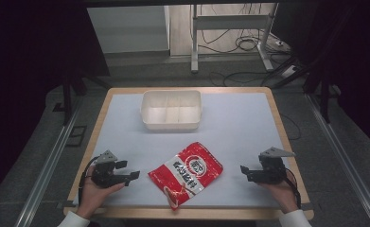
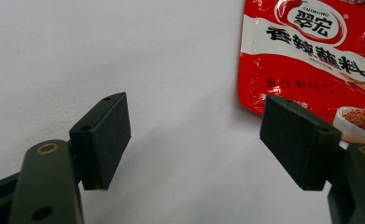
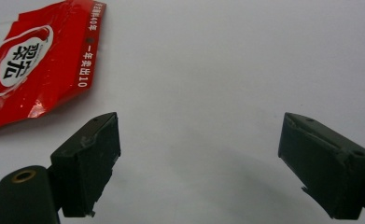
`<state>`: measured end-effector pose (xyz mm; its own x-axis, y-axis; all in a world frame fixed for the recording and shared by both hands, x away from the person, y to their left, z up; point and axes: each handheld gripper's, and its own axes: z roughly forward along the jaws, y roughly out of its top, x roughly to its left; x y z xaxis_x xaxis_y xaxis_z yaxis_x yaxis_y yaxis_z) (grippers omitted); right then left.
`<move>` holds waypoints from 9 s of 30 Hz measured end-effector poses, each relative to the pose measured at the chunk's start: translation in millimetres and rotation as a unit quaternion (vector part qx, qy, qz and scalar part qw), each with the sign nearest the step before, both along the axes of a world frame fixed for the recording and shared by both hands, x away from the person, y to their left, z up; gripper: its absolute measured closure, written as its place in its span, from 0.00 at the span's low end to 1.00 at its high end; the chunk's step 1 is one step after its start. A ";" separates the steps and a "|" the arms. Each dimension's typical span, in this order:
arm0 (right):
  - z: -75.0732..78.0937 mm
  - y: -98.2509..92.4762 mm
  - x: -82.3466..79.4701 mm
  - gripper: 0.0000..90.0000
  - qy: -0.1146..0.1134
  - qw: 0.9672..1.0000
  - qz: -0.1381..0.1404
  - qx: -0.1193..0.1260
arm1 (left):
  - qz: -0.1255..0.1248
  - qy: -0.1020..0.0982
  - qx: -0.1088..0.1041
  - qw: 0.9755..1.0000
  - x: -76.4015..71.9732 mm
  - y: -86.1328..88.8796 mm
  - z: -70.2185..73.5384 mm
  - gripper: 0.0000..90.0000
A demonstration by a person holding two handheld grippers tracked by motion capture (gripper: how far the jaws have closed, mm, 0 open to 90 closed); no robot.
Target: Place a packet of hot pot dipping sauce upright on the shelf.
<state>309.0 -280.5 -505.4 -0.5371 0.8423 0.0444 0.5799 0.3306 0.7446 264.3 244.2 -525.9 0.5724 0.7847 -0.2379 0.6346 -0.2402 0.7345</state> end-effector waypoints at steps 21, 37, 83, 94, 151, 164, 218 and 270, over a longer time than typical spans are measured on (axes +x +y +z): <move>12.8 7.0 3.5 0.14 0.037 0.999 0.034 -0.005 | 0.005 0.002 0.002 1.000 1.5 1.2 -1.0 0.27; 27.9 25.1 15.0 0.14 0.068 0.996 0.050 0.007 | 0.007 0.001 0.003 1.000 1.6 0.8 -1.4 0.27; 8.6 128.3 66.3 0.17 0.183 0.976 0.121 -0.005 | -0.001 -0.004 0.008 1.000 0.6 -0.5 -0.7 0.27; 2.9 133.7 67.5 0.18 0.195 0.973 0.122 -0.016 | -0.002 -0.006 0.010 1.000 0.5 0.0 -0.3 0.27; -1.1 162.7 59.1 0.96 0.238 0.949 0.206 0.004 | 0.000 -0.010 0.006 1.000 -0.1 2.7 0.6 0.27; 7.8 163.3 58.5 0.97 0.232 0.950 0.209 0.018 | 0.007 -0.019 0.005 1.000 -1.7 3.1 1.8 0.28; 159.4 169.5 60.0 0.98 0.094 0.971 0.218 -0.020 | 0.000 -0.022 -0.002 1.000 -1.8 2.7 1.4 0.28; 196.6 151.7 114.2 0.98 0.066 0.987 0.150 0.001 | -0.010 -0.013 0.007 1.000 -1.2 -3.3 -2.1 0.28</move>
<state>423.1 -128.8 -308.8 -0.7511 0.6470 0.1314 0.5484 0.5007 0.6697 263.1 240.9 -528.0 0.5939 0.7760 -0.2125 0.6108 -0.2629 0.7469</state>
